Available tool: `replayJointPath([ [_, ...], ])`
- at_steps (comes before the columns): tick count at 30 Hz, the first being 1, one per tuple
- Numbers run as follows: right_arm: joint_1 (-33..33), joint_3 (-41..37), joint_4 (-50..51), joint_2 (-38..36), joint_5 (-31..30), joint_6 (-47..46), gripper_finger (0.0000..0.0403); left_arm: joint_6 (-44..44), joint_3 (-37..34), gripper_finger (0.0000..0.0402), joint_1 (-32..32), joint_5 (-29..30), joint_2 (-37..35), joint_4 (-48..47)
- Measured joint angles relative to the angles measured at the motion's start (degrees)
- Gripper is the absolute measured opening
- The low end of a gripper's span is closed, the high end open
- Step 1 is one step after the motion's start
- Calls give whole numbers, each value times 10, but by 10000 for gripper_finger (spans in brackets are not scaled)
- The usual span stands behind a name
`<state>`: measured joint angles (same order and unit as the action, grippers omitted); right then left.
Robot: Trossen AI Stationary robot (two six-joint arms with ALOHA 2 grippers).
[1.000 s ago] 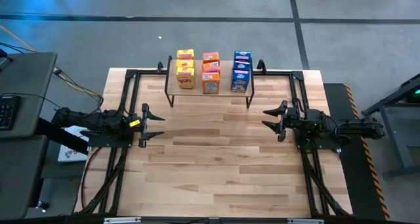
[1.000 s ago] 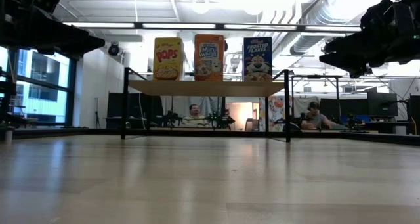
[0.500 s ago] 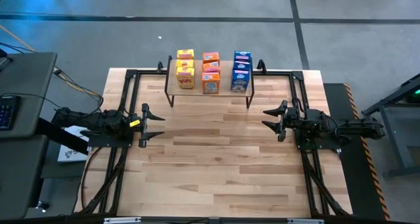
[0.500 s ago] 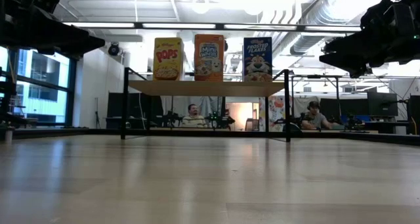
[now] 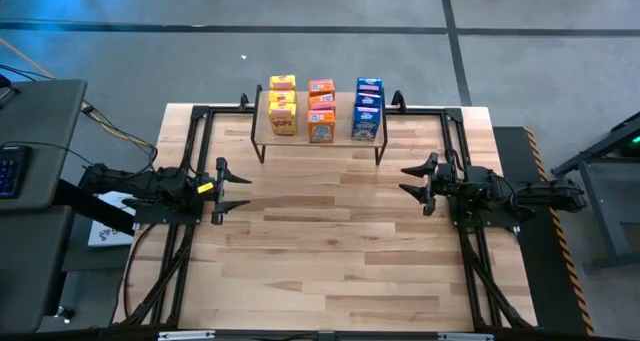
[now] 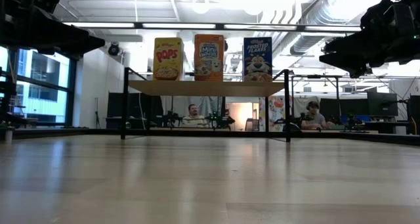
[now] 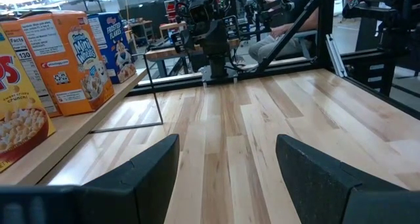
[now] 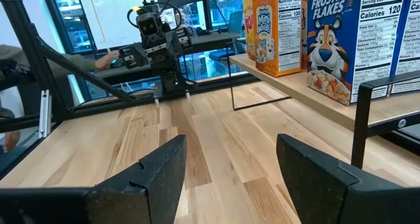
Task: Stack cereal on shelf
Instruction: Return to Home Position
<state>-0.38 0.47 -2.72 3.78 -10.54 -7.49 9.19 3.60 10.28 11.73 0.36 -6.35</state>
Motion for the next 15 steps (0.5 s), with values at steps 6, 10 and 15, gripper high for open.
replayJointPath([
  [6, 0, 0, 0, 0, 0, 0, 229, 0, 0, 246, 0, 0, 0, 0],
  [10, 0, 0, 0, 0, 0, 0, 229, 0, 0, 246, 0, 0, 0, 0],
  [15, 0, 0, 0, 0, 0, 0, 229, 0, 0, 246, 0, 0, 0, 0],
])
